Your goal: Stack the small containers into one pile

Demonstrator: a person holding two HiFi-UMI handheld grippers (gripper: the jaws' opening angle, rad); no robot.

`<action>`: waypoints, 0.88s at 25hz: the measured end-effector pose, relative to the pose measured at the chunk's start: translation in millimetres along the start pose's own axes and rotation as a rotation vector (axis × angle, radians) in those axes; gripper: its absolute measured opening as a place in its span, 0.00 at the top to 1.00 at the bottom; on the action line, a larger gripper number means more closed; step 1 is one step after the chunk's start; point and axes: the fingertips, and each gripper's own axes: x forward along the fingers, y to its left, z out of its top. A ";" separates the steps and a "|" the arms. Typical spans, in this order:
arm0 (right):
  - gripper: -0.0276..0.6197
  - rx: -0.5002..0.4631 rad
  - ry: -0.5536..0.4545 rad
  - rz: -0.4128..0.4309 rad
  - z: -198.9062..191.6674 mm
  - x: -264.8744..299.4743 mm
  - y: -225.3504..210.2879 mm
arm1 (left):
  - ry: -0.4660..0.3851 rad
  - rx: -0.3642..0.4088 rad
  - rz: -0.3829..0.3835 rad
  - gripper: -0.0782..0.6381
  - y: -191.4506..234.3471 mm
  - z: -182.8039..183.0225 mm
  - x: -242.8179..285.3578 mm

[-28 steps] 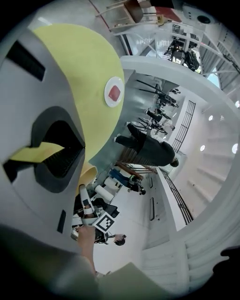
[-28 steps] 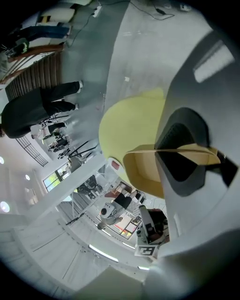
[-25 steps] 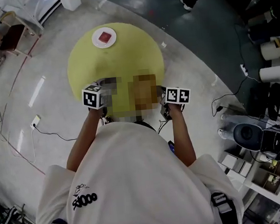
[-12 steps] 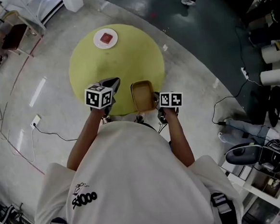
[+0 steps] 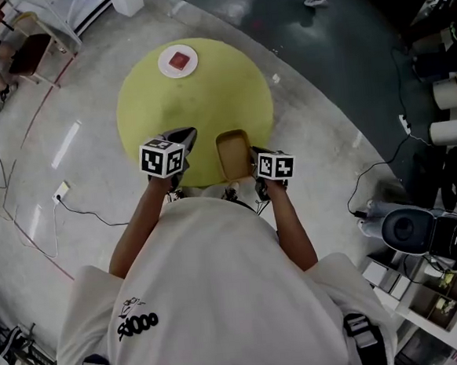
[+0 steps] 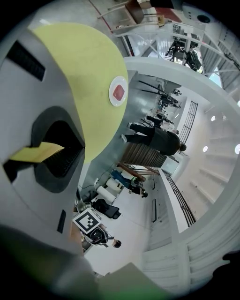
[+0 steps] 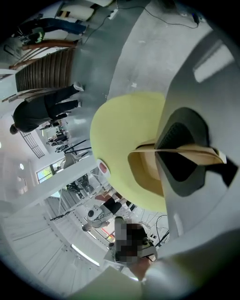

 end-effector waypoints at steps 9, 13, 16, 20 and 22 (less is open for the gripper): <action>0.88 -0.028 -0.015 -0.017 -11.2 7.8 -2.3 | 0.007 0.004 0.007 0.88 -0.9 -0.5 0.4; 0.88 -0.084 -0.038 -0.017 -11.5 11.2 -0.7 | 0.014 0.015 0.012 0.88 -2.1 -1.6 0.1; 0.88 -0.127 -0.042 -0.032 -9.7 12.9 -0.1 | 0.016 0.013 0.015 0.88 -1.5 -2.7 -0.1; 0.79 -0.139 -0.052 -0.022 -5.6 15.9 3.5 | 0.016 0.025 0.022 0.88 -0.8 -0.6 -1.3; 0.75 -0.136 -0.069 -0.022 -0.9 15.3 4.3 | 0.015 0.029 0.025 0.88 -0.2 1.2 -1.3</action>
